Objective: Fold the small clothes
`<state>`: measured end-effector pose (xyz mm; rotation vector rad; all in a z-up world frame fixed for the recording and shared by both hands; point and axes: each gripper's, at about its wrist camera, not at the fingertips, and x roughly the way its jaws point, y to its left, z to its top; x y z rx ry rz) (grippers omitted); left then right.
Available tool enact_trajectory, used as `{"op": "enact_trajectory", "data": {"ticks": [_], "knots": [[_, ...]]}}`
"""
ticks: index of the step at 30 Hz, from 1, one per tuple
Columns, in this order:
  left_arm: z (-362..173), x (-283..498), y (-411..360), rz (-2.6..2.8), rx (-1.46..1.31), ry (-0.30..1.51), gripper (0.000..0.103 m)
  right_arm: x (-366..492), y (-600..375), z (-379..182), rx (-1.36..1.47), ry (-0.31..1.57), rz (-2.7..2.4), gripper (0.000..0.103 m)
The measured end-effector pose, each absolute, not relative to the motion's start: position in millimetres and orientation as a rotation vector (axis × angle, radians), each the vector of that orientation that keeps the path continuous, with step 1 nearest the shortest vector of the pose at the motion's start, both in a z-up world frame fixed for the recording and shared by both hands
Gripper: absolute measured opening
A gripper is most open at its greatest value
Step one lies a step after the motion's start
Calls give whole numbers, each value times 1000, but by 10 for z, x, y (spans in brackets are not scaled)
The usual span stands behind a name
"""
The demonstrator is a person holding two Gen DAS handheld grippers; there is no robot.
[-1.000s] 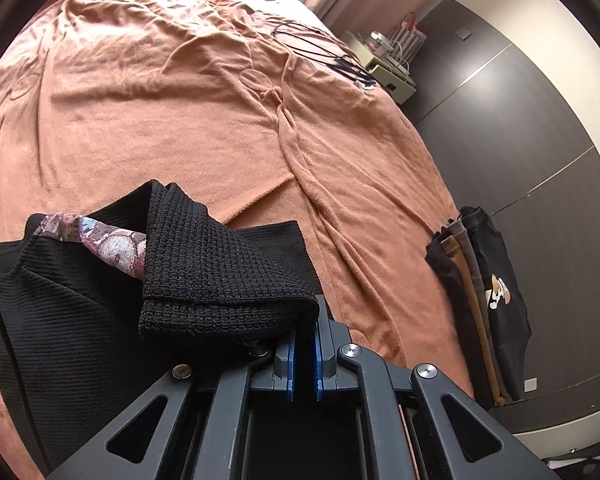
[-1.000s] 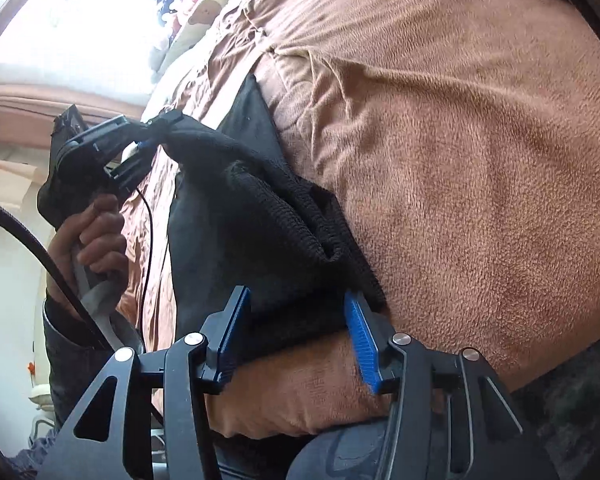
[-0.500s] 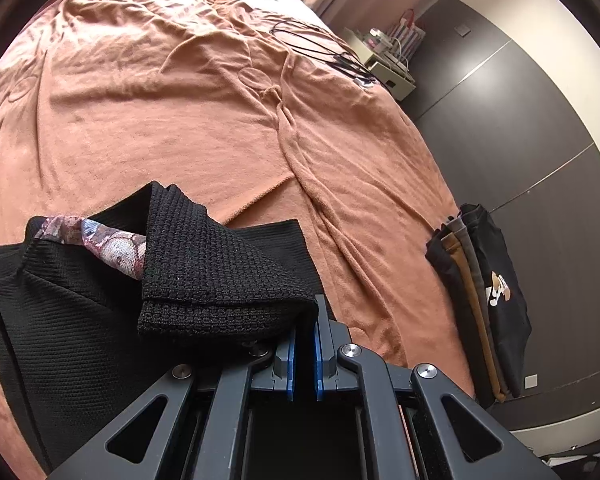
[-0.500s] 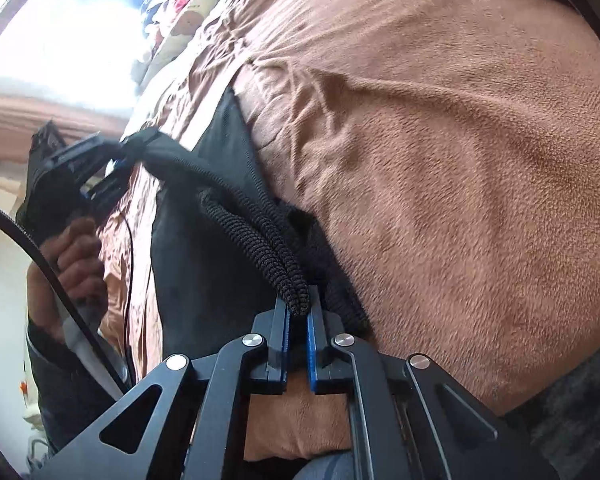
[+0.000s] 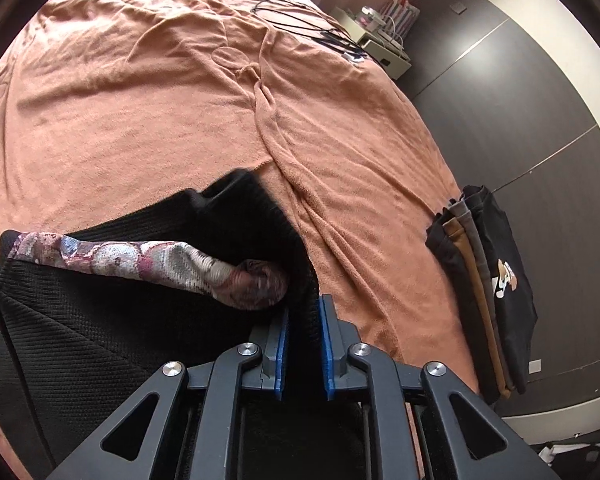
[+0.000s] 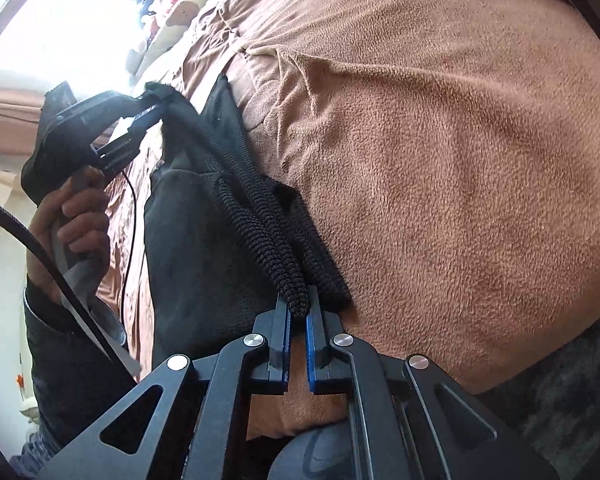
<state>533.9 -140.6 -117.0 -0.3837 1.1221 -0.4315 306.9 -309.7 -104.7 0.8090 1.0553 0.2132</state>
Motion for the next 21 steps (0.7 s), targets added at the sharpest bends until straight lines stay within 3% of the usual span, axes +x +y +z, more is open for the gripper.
{"op": "enact_trajectory", "data": {"ticks": [1,3,4,13,16,20,21], "knots": [[-1140,5338,-1371,-431,-395,1106,25,3083,-3091,-1049,806,1057,211,2],[-1050,5318,-1285,-416,-402,1065,51,3105,-3082,-1059,808,1061,209,2],[-992,5296,-1226,-413,-403,1036,53,3106,-3085,-1061,810,1060,210,2],[-1015,5006,-682,-297,-369,1054,54,3071,-3078,-954,756,1057,212,4],[-1082,4830,-485,-266,-386,1067,54,3055,-3051,-847,713,1050,210,10],[-1144,4604,-260,-228,-402,1084,54,3015,-3016,-718,673,1009,203,48],[-1153,4555,-214,-220,-404,1086,54,3003,-3014,-682,665,994,201,51]]}}
